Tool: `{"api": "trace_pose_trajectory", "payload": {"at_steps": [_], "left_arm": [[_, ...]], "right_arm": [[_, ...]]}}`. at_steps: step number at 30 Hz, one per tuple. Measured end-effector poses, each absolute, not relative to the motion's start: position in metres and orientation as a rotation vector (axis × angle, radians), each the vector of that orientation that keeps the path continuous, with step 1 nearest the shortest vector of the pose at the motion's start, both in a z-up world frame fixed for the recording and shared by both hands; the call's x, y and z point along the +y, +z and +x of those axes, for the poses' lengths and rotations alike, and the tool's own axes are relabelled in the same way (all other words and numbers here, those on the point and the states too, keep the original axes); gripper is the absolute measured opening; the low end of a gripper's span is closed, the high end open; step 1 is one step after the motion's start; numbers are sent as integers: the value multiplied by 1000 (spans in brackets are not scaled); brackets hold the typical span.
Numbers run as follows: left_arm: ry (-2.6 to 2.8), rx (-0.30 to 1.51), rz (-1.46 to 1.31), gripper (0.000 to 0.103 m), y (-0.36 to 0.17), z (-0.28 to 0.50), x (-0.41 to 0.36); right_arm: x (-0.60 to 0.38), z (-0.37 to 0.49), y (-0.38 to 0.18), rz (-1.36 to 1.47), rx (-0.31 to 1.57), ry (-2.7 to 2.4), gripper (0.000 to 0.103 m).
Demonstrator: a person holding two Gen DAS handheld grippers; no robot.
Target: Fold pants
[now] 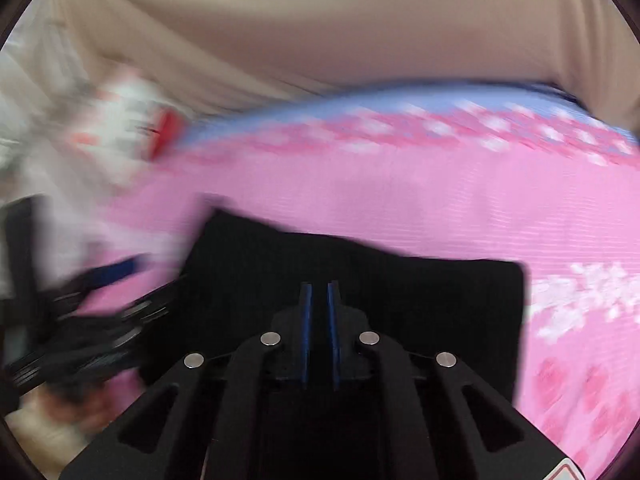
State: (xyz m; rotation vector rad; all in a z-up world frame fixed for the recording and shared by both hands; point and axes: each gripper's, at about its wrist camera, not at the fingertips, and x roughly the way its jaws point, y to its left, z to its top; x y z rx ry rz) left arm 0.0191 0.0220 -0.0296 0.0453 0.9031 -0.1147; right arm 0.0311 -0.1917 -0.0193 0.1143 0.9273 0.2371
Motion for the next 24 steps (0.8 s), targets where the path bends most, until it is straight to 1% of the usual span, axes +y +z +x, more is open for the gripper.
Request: {"api": "trace_pose_trajectory", "payload": {"at_steps": [1, 2, 3, 4, 5, 6, 8, 9, 10, 11, 13, 14, 15, 18, 22, 24], "left_arm": [[-104, 924, 49, 95, -39, 22, 23], [-102, 929, 35, 95, -44, 23, 26], [-105, 926, 27, 96, -44, 22, 30], [-106, 925, 25, 97, -44, 21, 31], [-107, 924, 27, 97, -44, 21, 32], [-106, 927, 25, 97, -44, 20, 33], [-102, 930, 22, 98, -46, 21, 34], [-100, 931, 23, 98, -50, 26, 32], [-100, 932, 23, 98, -50, 25, 31], [-106, 934, 20, 98, -51, 26, 31], [-104, 938, 21, 98, -51, 27, 31], [-105, 939, 18, 98, -51, 27, 32], [-104, 941, 13, 98, -52, 27, 31], [-98, 939, 8, 98, -53, 27, 31], [-84, 944, 14, 98, -52, 25, 29], [-85, 953, 16, 98, -50, 22, 29]], "right_arm": [[-208, 43, -34, 125, 958, 168, 0], [-229, 48, -37, 283, 962, 207, 0], [-239, 47, -33, 387, 960, 223, 0], [-243, 44, -21, 399, 932, 212, 0], [-239, 34, -4, 325, 870, 186, 11], [-231, 24, 10, 256, 823, 186, 12], [-223, 21, 13, 219, 828, 220, 12], [-225, 24, 6, 203, 849, 205, 12], [-230, 26, -7, 180, 883, 160, 3], [-242, 30, -26, 191, 935, 100, 0], [-259, 17, -26, 354, 922, 141, 0], [-259, 6, -15, 362, 904, 148, 8], [-252, -7, -3, 314, 873, 159, 11], [-236, -32, 7, 253, 897, 257, 11], [-221, -54, -15, 166, 997, 269, 11], [-224, -65, -23, 143, 1002, 267, 8]]}}
